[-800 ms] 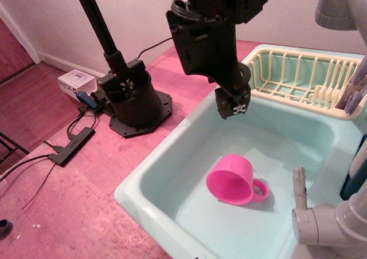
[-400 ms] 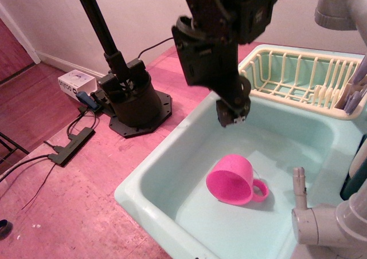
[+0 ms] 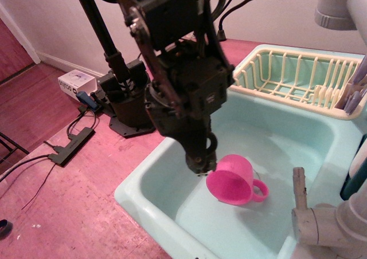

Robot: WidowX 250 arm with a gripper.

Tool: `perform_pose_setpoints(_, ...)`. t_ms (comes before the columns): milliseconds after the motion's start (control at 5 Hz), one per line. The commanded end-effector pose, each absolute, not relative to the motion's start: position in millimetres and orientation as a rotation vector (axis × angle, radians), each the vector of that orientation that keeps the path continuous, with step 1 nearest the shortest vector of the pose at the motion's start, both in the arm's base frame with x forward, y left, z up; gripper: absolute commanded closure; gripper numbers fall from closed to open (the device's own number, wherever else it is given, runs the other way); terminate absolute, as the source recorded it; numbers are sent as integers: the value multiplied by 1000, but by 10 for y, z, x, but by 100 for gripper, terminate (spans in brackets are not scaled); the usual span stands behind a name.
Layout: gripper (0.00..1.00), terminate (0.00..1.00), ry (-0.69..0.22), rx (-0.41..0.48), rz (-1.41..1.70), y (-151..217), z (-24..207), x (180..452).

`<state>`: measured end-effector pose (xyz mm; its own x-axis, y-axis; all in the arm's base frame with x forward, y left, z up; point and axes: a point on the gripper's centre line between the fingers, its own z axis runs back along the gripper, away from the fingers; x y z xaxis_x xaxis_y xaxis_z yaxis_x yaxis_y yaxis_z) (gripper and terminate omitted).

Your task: Flip cup upright

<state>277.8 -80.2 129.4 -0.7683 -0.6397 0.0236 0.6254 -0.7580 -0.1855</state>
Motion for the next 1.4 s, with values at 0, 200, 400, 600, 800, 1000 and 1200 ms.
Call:
perform_pose_setpoints(0,0,0,155,-54,-2489,-913,1344,2645)
perform_pose_setpoints(200,0,0,140,-37,-2430,-797,1197,2585)
perform_pose_setpoints(400,0,0,137,6,-2442,-799,1219,2791)
perform_pose_setpoints(600,0,0,116,33,-2439,-794,1236,2943)
perform_pose_setpoints(800,0,0,91,36,-2442,-804,1334,3024)
perform_pose_setpoints(1000,0,0,95,41,-2457,-822,1460,3074)
perform_pose_setpoints(1200,0,0,99,34,-2470,-846,1407,3089)
